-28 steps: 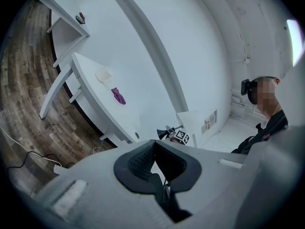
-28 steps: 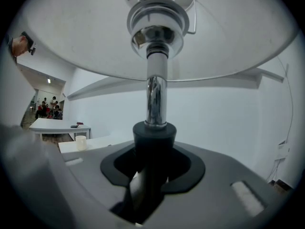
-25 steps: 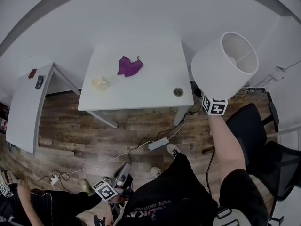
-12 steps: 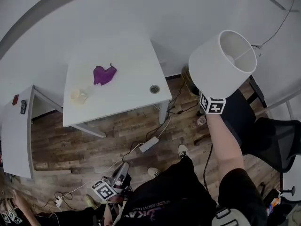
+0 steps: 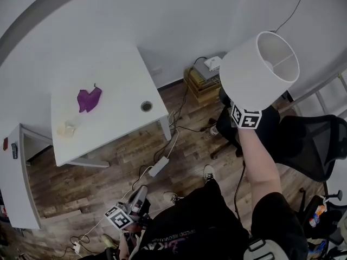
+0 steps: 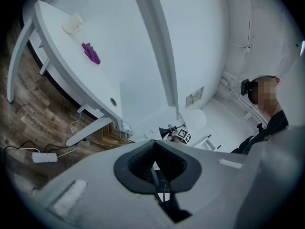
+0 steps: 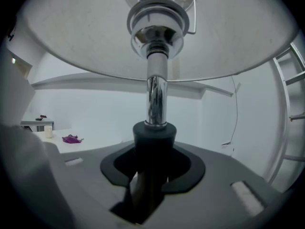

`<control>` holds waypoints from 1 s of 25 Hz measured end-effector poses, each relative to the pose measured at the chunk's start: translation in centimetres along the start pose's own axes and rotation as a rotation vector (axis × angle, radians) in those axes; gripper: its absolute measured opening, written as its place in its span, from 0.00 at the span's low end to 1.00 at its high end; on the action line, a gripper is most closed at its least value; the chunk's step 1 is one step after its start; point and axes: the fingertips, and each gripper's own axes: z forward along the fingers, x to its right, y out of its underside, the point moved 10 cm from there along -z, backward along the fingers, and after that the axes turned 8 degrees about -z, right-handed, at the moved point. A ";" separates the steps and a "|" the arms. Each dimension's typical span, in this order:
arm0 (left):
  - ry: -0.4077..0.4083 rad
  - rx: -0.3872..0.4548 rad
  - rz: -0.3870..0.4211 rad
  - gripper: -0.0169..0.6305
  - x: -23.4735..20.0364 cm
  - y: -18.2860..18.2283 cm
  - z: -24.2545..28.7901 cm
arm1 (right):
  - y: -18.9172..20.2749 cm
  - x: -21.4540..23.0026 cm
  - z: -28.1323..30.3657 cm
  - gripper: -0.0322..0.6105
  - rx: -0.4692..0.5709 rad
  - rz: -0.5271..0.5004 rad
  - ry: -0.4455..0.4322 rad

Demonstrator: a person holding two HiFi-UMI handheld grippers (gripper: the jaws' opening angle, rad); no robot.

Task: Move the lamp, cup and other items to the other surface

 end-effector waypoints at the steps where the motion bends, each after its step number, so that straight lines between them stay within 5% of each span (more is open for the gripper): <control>1: 0.000 -0.018 0.001 0.02 0.2 0.2 1.1 | 0.6 1.2 -0.2 0.25 -0.006 0.003 0.012; 16: -0.012 -0.217 -0.029 0.02 3.4 5.7 17.1 | 10.6 19.0 -3.3 0.25 -0.082 0.091 0.174; 25: -0.070 -0.316 -0.036 0.02 4.3 8.0 23.4 | 18.4 26.1 -6.5 0.25 -0.153 0.170 0.300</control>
